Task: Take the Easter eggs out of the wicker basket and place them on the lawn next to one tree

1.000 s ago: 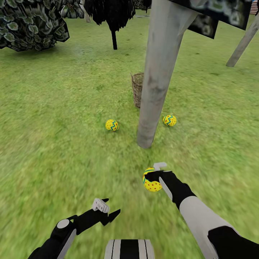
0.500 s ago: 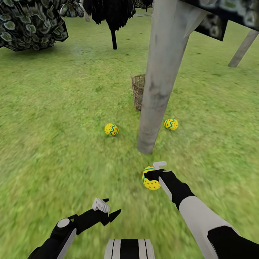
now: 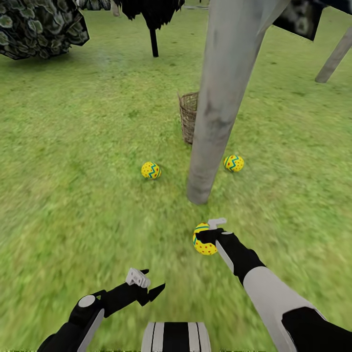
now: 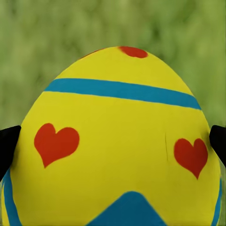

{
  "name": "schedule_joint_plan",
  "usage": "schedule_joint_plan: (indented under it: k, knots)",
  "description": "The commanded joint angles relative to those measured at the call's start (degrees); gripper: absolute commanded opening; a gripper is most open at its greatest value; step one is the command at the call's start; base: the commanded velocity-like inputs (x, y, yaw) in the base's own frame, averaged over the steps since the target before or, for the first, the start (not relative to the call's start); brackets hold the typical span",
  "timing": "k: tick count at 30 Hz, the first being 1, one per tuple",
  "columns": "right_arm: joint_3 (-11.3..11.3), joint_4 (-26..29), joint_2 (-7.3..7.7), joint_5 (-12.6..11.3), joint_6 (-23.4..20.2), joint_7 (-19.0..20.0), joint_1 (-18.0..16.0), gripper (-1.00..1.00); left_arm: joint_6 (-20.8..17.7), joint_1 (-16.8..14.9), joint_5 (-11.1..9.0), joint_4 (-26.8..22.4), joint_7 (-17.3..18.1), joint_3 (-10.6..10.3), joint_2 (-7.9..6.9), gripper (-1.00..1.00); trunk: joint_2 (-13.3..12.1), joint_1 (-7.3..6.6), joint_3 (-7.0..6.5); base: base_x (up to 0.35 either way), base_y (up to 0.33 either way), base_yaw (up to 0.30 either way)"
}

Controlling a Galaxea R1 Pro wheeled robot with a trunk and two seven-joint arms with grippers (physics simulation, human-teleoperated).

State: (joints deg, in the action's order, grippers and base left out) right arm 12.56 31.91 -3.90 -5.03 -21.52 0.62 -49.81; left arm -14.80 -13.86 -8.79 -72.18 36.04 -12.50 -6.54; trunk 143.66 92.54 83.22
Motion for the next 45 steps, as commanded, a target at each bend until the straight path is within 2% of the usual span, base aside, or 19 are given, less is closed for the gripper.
schedule_joint_plan:
  k: [1, 13, 21, 24, 33, 45]
  knots:
    - [0.2, 0.1, 0.03, -0.5, -0.1, -0.1, 0.0, -1.0, -0.6, 0.0, -0.6, -0.1, 0.0, -0.1, -0.08, 1.0, 0.0, 0.01, 0.36, 0.0, 0.0, 0.0]
    - [0.4, 0.0, 0.03, -0.7, 5.2, -0.1, 0.0, -1.0, -0.6, 0.0, -0.6, -0.4, 0.0, 0.0, -0.14, 1.0, 0.2, 0.32, 4.06, 0.0, 0.0, 0.0]
    - [0.4, 0.4, 0.03, -0.6, 5.8, -0.1, 0.0, -1.0, -0.6, 0.0, -0.6, -0.4, 0.0, 0.0, -0.14, 1.0, 0.3, 0.53, 5.97, 0.0, 0.0, 0.0]
    - [0.3, 0.3, 0.03, -0.5, 7.2, -0.1, 0.0, -1.0, -0.7, 0.0, -0.6, -0.4, 0.0, 0.0, -0.21, 1.0, 0.3, 0.6, 6.63, 0.0, 0.0, 0.0]
    - [0.2, 0.4, 0.03, -0.5, 7.3, -0.1, 0.0, -1.0, -0.6, 0.0, -0.6, -0.4, 0.0, 0.0, -0.23, 1.0, 0.5, 0.84, 8.63, 0.0, 0.0, 0.0]
    - [0.2, 0.6, 0.03, -0.5, 7.7, -0.1, 0.0, -1.0, -0.7, 0.0, -0.6, -0.4, 0.0, 0.1, -0.32, 1.0, 0.5, 0.84, 8.63, 0.054, 0.0, 0.0]
